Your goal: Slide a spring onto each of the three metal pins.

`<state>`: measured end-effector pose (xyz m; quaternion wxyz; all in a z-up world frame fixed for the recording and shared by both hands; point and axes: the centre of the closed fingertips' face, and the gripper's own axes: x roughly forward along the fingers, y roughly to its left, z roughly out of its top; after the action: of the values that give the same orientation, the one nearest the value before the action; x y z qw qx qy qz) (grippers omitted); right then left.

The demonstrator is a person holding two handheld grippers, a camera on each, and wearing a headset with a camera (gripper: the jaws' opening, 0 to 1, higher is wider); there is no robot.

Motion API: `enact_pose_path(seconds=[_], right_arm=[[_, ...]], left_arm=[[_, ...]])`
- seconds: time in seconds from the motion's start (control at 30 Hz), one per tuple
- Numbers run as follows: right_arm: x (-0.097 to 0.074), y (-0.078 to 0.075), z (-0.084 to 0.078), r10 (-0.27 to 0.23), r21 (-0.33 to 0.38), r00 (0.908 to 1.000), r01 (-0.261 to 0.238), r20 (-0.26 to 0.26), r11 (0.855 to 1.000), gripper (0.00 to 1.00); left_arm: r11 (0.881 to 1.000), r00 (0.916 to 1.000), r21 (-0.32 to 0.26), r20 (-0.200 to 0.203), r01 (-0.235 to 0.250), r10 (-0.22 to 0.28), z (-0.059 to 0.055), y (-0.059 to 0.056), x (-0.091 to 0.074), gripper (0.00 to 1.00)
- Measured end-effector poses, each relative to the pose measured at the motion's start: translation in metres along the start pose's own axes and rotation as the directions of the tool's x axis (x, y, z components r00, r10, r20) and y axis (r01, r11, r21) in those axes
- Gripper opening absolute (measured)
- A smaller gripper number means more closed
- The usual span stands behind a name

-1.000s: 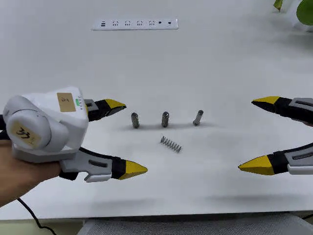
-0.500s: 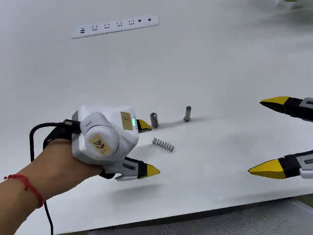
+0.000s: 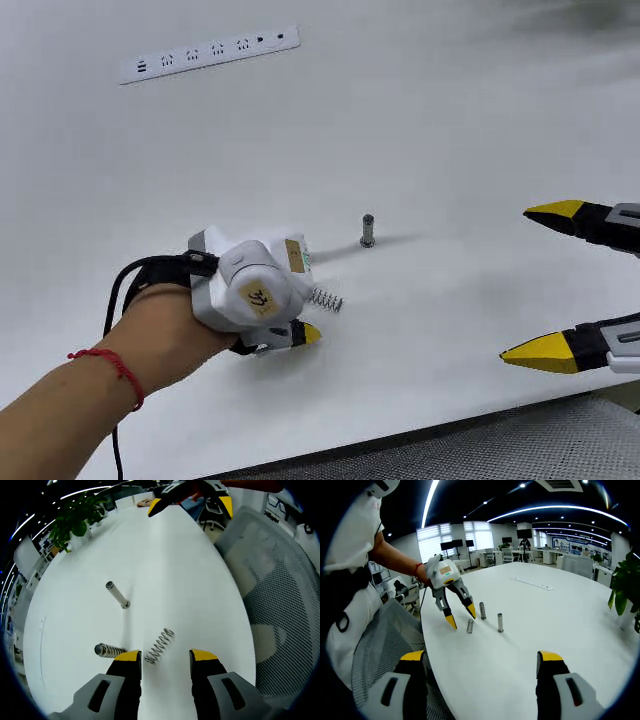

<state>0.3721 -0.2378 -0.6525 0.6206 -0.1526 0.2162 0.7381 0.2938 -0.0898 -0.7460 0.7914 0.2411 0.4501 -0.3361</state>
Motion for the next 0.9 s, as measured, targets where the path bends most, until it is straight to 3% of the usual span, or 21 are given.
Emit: enact_pose_path(seconds=[0.2,0.23,0.27,0.43,0.73,0.9], right_arm=[[-0.002,-0.002,0.001,-0.014,0.004,0.9999,0.014,0.004,1.0,0.91],[-0.002,-0.001,0.002,-0.015,0.005,0.9999,0.015,0.004,1.0,0.91],[-0.001,0.0,0.002,-0.015,0.005,0.9999,0.015,0.004,1.0,0.91],[0.0,0.001,0.002,-0.012,0.008,0.9999,0.012,0.007,1.0,0.91],[-0.001,0.001,-0.001,-0.017,0.015,0.9998,0.017,0.005,1.0,0.9],[0.0,0.003,0.0,-0.018,0.019,0.9998,0.018,0.005,1.0,0.9]], left_arm=[[0.999,0.9986,-0.043,-0.053,-0.005,0.003,-0.008,-0.001,0.008,0.34],[0.998,0.9995,-0.066,-0.032,-0.003,0.0,-0.005,-0.001,0.007,0.32],[0.996,0.9988,-0.085,-0.048,-0.008,0.003,-0.008,-0.001,0.006,0.32],[0.987,0.9993,-0.16,-0.033,-0.02,0.015,-0.011,-0.004,0.005,0.27],[0.983,0.9975,-0.175,-0.051,-0.057,0.048,-0.016,-0.003,0.003,0.14],[0.984,0.9973,-0.168,-0.055,-0.058,0.049,-0.015,-0.005,0.003,0.12]])
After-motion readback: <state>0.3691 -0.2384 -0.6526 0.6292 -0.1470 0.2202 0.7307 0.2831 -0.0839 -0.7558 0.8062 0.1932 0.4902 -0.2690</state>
